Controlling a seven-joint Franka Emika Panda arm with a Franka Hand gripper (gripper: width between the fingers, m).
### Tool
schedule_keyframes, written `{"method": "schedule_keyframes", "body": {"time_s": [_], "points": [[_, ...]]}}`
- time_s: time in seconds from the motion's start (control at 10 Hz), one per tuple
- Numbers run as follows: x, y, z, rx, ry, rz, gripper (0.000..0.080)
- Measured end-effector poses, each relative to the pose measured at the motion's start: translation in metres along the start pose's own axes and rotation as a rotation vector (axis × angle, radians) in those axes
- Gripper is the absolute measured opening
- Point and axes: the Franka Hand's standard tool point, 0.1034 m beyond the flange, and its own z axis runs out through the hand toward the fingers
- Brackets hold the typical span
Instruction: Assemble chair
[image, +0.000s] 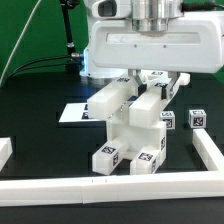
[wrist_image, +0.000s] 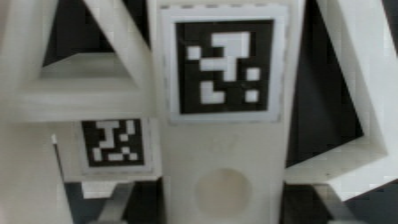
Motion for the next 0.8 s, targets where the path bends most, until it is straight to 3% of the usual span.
{"method": "schedule_keyframes", "body": {"time_s": [0.5,0.8], "points": [[0.002,0.002,0.018,-0.003,0.028,-0.004,0.0284],[0.004,0.001,0.018,0.001,0.04,-0.004,0.0284]]}}
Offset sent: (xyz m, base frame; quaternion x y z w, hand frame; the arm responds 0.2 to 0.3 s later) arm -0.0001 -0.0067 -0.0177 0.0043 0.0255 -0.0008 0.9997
